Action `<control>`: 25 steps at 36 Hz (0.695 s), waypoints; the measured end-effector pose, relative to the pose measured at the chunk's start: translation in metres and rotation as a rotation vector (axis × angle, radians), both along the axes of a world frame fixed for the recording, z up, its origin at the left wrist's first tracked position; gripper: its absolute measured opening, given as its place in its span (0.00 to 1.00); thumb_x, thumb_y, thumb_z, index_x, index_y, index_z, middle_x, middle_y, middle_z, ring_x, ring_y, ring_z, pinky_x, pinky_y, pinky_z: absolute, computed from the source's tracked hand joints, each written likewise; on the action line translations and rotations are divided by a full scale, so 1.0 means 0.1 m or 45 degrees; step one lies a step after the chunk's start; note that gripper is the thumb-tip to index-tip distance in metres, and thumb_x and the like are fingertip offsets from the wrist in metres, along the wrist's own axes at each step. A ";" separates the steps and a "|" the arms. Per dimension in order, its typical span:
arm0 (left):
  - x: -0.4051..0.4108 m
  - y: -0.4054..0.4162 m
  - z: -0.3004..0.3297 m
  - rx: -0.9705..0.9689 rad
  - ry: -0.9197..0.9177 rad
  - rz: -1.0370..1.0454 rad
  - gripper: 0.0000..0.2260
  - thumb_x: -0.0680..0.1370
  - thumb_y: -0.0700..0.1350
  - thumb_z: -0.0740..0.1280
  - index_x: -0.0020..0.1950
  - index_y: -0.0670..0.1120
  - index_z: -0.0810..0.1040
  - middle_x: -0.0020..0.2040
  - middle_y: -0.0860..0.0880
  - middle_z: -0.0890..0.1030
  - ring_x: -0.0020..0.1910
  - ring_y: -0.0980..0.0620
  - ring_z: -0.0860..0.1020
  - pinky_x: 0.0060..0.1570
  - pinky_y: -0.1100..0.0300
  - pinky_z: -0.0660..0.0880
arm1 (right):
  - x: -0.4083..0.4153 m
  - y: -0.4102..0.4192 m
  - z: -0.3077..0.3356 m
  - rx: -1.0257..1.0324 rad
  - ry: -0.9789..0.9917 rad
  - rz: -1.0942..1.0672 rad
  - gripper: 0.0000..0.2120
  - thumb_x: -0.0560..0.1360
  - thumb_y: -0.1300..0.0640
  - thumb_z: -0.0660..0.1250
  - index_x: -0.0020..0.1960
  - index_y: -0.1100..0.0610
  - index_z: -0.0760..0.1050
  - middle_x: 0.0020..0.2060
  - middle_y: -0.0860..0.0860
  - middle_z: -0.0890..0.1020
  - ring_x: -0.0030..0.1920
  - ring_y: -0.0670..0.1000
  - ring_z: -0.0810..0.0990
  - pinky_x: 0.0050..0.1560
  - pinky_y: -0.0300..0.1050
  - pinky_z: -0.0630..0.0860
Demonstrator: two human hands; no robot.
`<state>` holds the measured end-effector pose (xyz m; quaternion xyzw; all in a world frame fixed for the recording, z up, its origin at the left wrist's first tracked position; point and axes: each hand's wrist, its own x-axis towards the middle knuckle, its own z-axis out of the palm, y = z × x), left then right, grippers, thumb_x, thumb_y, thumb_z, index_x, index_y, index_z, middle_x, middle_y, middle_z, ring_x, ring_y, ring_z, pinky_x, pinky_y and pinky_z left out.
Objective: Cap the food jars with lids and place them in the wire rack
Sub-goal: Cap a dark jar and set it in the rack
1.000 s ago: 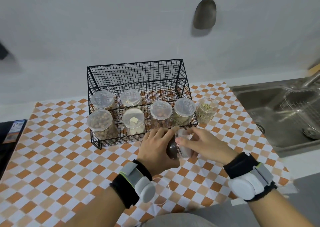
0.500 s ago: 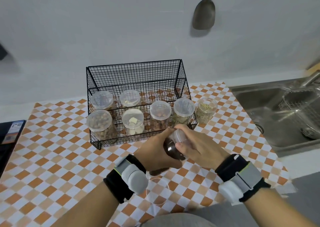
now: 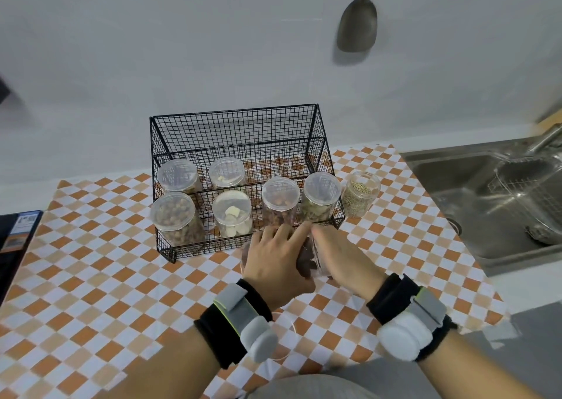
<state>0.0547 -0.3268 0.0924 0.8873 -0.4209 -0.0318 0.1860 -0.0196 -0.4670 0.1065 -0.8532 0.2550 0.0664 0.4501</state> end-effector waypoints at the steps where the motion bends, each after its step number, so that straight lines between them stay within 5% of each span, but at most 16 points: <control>1: -0.01 -0.01 -0.02 0.009 -0.064 -0.010 0.40 0.58 0.58 0.70 0.70 0.56 0.66 0.54 0.52 0.78 0.51 0.42 0.76 0.53 0.48 0.74 | 0.01 -0.02 -0.03 0.094 0.024 -0.038 0.29 0.74 0.27 0.43 0.51 0.46 0.71 0.45 0.48 0.78 0.49 0.54 0.78 0.53 0.56 0.75; 4: 0.01 -0.01 0.00 0.032 -0.056 -0.039 0.40 0.59 0.59 0.69 0.71 0.57 0.64 0.55 0.52 0.77 0.52 0.43 0.75 0.54 0.49 0.73 | 0.00 -0.10 -0.01 0.180 0.186 -0.059 0.39 0.72 0.20 0.40 0.62 0.43 0.74 0.52 0.47 0.83 0.52 0.51 0.81 0.55 0.52 0.76; 6: 0.03 0.01 0.04 0.028 0.077 -0.032 0.40 0.61 0.60 0.69 0.73 0.59 0.63 0.56 0.55 0.75 0.54 0.46 0.73 0.56 0.50 0.72 | -0.02 -0.16 0.11 0.167 0.313 0.052 0.46 0.69 0.17 0.37 0.67 0.43 0.74 0.51 0.55 0.86 0.44 0.52 0.83 0.46 0.49 0.78; 10: 0.07 0.05 0.08 -0.031 0.286 -0.015 0.42 0.60 0.62 0.69 0.74 0.60 0.62 0.55 0.56 0.76 0.54 0.49 0.74 0.56 0.52 0.73 | -0.10 -0.29 0.34 0.216 0.271 0.360 0.37 0.74 0.23 0.50 0.80 0.35 0.51 0.74 0.44 0.70 0.53 0.42 0.80 0.47 0.36 0.78; 12: 0.06 0.05 0.09 -0.054 0.320 -0.007 0.42 0.61 0.62 0.70 0.73 0.60 0.62 0.53 0.56 0.76 0.52 0.49 0.74 0.54 0.53 0.74 | -0.12 -0.35 0.37 0.144 0.127 0.463 0.36 0.73 0.26 0.59 0.78 0.30 0.52 0.74 0.42 0.69 0.61 0.42 0.78 0.56 0.42 0.77; 14: 0.05 0.05 0.09 -0.064 0.328 -0.003 0.42 0.61 0.62 0.71 0.73 0.60 0.62 0.54 0.56 0.76 0.53 0.49 0.75 0.54 0.53 0.74 | -0.13 -0.38 0.32 0.057 0.040 0.443 0.35 0.72 0.25 0.62 0.75 0.32 0.59 0.64 0.42 0.78 0.54 0.43 0.82 0.55 0.48 0.81; 16: 0.03 0.04 0.09 -0.063 0.291 -0.003 0.42 0.60 0.62 0.71 0.73 0.60 0.62 0.56 0.56 0.76 0.54 0.49 0.75 0.56 0.52 0.74 | -0.13 -0.35 0.28 0.024 0.033 0.325 0.37 0.71 0.22 0.59 0.72 0.43 0.68 0.47 0.45 0.84 0.40 0.43 0.84 0.44 0.49 0.82; 19: -0.02 0.01 0.11 -0.041 0.165 -0.030 0.42 0.61 0.61 0.70 0.74 0.59 0.62 0.54 0.55 0.75 0.54 0.47 0.74 0.56 0.52 0.73 | -0.10 -0.24 0.27 -0.128 0.117 0.160 0.43 0.74 0.21 0.45 0.44 0.59 0.79 0.30 0.52 0.83 0.24 0.44 0.79 0.32 0.44 0.76; 21: -0.05 -0.01 0.12 -0.035 0.167 -0.033 0.41 0.62 0.60 0.70 0.75 0.58 0.62 0.55 0.55 0.76 0.54 0.47 0.74 0.56 0.52 0.72 | -0.10 -0.23 0.31 -0.139 0.231 0.126 0.46 0.74 0.22 0.38 0.34 0.57 0.78 0.30 0.59 0.84 0.25 0.51 0.80 0.32 0.43 0.78; 23: -0.04 -0.01 0.13 -0.041 0.221 -0.019 0.41 0.63 0.59 0.71 0.75 0.59 0.63 0.55 0.55 0.76 0.54 0.47 0.74 0.56 0.54 0.71 | -0.11 -0.32 0.33 -0.026 0.321 0.173 0.40 0.74 0.22 0.42 0.58 0.48 0.80 0.45 0.57 0.87 0.33 0.51 0.84 0.39 0.42 0.82; 25: -0.03 0.00 0.13 -0.052 0.253 -0.013 0.41 0.63 0.59 0.72 0.74 0.59 0.62 0.55 0.56 0.75 0.54 0.48 0.74 0.54 0.56 0.70 | -0.14 -0.44 0.41 0.193 0.257 0.310 0.30 0.74 0.24 0.57 0.73 0.33 0.63 0.62 0.42 0.79 0.46 0.49 0.86 0.52 0.47 0.84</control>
